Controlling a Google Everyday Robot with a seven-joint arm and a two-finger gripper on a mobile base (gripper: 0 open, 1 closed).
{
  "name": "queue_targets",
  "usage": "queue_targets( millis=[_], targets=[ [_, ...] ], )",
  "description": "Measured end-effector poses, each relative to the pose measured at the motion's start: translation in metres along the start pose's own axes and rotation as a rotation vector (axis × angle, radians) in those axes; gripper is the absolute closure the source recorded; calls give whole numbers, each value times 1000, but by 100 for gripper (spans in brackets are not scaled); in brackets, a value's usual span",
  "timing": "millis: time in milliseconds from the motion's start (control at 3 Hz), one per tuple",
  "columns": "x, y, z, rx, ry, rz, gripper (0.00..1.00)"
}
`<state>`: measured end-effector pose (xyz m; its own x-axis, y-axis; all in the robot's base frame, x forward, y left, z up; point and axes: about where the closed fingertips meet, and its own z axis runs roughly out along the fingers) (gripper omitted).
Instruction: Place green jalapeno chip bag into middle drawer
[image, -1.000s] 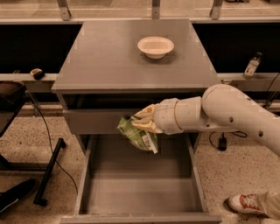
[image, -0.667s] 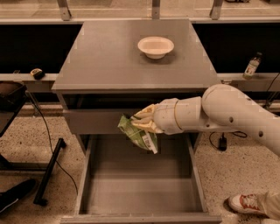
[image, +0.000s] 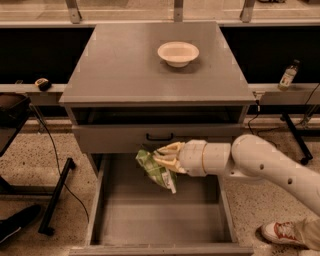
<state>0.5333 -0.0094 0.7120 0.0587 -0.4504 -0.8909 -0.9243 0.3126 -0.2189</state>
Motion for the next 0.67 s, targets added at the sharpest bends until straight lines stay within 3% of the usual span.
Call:
queue_targets(
  millis=[333, 667],
  targets=[
    [33, 12, 14, -9, -95, 38, 100],
    [41, 16, 20, -18, -108, 53, 100]
  ],
)
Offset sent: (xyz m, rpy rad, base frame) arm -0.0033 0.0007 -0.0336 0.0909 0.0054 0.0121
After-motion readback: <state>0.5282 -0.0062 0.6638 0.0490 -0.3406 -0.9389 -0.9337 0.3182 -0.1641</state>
